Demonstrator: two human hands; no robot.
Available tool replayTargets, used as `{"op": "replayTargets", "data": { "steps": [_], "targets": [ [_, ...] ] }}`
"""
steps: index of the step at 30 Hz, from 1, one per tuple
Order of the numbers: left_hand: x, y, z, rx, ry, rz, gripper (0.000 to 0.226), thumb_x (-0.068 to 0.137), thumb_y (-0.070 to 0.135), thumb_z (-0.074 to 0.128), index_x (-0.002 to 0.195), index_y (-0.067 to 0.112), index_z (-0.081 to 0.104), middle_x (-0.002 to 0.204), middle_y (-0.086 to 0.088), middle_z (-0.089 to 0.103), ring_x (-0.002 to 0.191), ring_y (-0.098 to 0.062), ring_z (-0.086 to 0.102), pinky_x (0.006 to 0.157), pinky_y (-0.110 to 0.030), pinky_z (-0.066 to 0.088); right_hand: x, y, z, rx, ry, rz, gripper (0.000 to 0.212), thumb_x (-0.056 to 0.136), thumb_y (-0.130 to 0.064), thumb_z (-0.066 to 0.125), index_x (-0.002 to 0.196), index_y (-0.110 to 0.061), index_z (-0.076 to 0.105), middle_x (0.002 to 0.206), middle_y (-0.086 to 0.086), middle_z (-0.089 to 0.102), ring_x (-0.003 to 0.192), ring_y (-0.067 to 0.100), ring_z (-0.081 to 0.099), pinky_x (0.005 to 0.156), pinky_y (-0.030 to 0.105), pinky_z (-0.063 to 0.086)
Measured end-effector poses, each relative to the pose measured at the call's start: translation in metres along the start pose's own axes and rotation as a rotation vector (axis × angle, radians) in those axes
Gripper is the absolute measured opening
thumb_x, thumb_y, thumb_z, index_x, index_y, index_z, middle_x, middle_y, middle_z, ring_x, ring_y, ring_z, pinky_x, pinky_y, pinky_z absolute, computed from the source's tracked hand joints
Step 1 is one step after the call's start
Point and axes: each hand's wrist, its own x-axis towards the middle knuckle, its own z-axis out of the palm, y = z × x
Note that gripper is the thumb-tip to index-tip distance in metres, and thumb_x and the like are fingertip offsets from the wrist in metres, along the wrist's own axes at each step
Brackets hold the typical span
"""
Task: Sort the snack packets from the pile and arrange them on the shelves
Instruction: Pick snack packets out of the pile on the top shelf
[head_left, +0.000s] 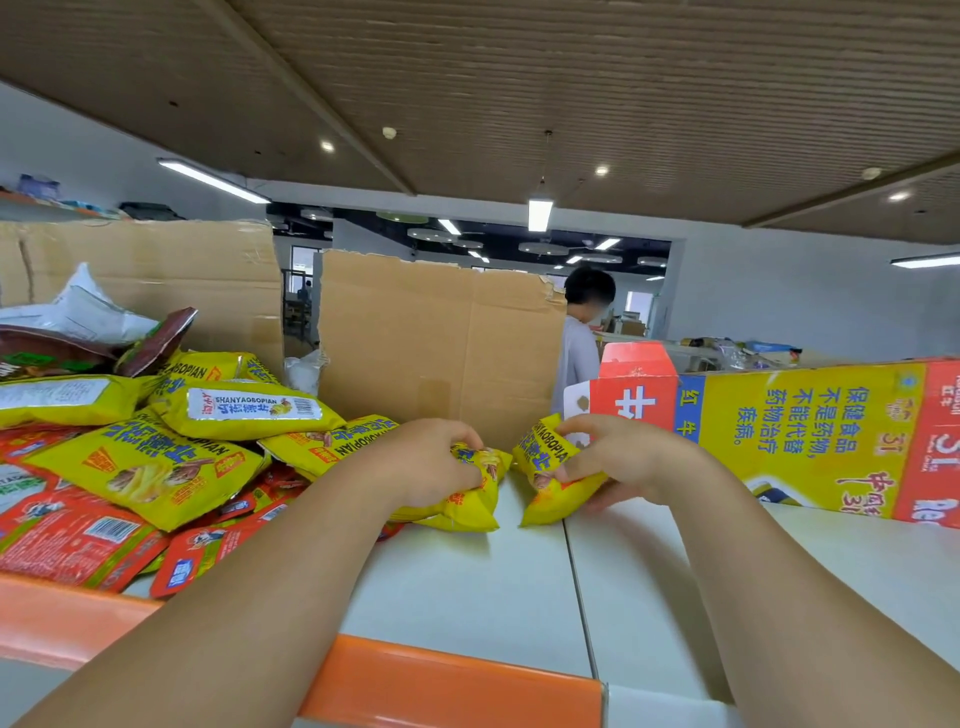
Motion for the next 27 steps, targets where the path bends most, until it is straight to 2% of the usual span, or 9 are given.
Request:
{"op": "replayTargets", "data": {
  "steps": [2,4,8,12,16,18,21,23,27],
  "targets": [
    [0.001,-0.001,0.000,-0.013,-0.008,0.003,0.039,0.087,0.033,0.065,0.125,0.040,0.064,0.118,0.008,0.066,0.094,-0.013,0.064,0.079,-0.028,0.053,-0.003,0.001,-0.008,0.022,-0.013,0.022,0.049,0.088,0.002,0.065,0.128,-0.025,0.056,0.111,0.012,0.065,0.089,0.032,0.068,0.087,0.051,0.059],
    [0.001,-0.001,-0.001,-0.031,-0.015,0.004,0.039,0.085,0.031,0.065,0.123,0.042,0.064,0.117,0.010,0.066,0.089,-0.011,0.064,0.072,-0.025,0.051,-0.006,0.000,-0.015,-0.118,0.029,0.072,0.047,0.089,-0.003,0.059,0.129,-0.028,0.056,0.114,0.011,0.061,0.086,0.028,0.064,0.076,0.042,0.061],
    [-0.002,0.000,-0.001,0.003,-0.016,-0.006,0.042,0.084,0.048,0.070,0.125,0.044,0.062,0.121,0.012,0.065,0.103,-0.013,0.063,0.088,-0.028,0.054,-0.009,-0.008,-0.013,-0.434,0.184,0.117,0.044,0.092,-0.028,0.060,0.135,-0.026,0.053,0.123,0.006,0.054,0.099,0.028,0.060,0.078,0.042,0.062],
    [-0.004,0.002,-0.003,0.042,-0.026,-0.036,0.065,0.074,0.064,0.076,0.132,0.043,0.057,0.127,0.012,0.061,0.108,-0.013,0.059,0.090,-0.028,0.051,-0.007,-0.014,0.003,-0.457,0.163,0.006,0.077,0.087,-0.055,0.070,0.152,-0.032,0.037,0.152,-0.005,0.040,0.115,0.024,0.052,0.070,0.032,0.054],
    [-0.013,0.009,-0.005,0.113,-0.101,0.020,0.075,0.071,0.045,0.084,0.139,0.042,0.051,0.128,0.013,0.060,0.106,-0.012,0.058,0.084,-0.025,0.049,-0.004,-0.013,0.004,-0.695,0.157,-0.011,0.071,0.083,-0.039,0.077,0.147,-0.029,0.046,0.141,-0.002,0.055,0.117,0.022,0.057,0.090,0.029,0.049],
    [-0.018,0.013,-0.006,0.117,-0.141,0.101,0.081,0.075,0.030,0.081,0.145,0.044,0.044,0.132,0.014,0.058,0.110,-0.012,0.058,0.087,-0.024,0.052,-0.008,-0.014,-0.004,-0.783,0.159,0.033,0.057,0.083,-0.023,0.072,0.138,-0.025,0.057,0.125,0.000,0.064,0.104,0.022,0.063,0.081,0.029,0.054],
    [-0.024,0.018,-0.009,0.128,-0.173,0.208,0.087,0.080,0.018,0.073,0.151,0.050,0.034,0.140,0.018,0.050,0.115,-0.009,0.054,0.087,-0.019,0.046,-0.015,-0.015,-0.014,-0.833,0.147,0.069,0.055,0.082,-0.012,0.066,0.135,-0.026,0.059,0.116,-0.001,0.062,0.083,0.018,0.060,0.057,0.022,0.047],
    [-0.025,0.023,-0.011,0.139,-0.168,0.272,0.076,0.083,0.016,0.069,0.144,0.054,0.044,0.131,0.019,0.056,0.104,-0.010,0.056,0.079,-0.018,0.045,-0.015,-0.011,-0.016,-0.784,0.150,0.049,0.060,0.082,-0.015,0.065,0.139,-0.032,0.055,0.115,-0.006,0.055,0.082,0.014,0.058,0.056,0.022,0.045],
    [-0.025,0.024,-0.011,0.162,-0.129,0.300,0.066,0.082,0.010,0.067,0.127,0.057,0.059,0.120,0.019,0.062,0.093,-0.011,0.057,0.071,-0.017,0.045,-0.013,-0.009,-0.010,-0.716,0.124,0.011,0.063,0.080,-0.043,0.076,0.137,-0.034,0.052,0.127,-0.006,0.058,0.082,0.013,0.066,0.077,0.029,0.056]
  ]
}}
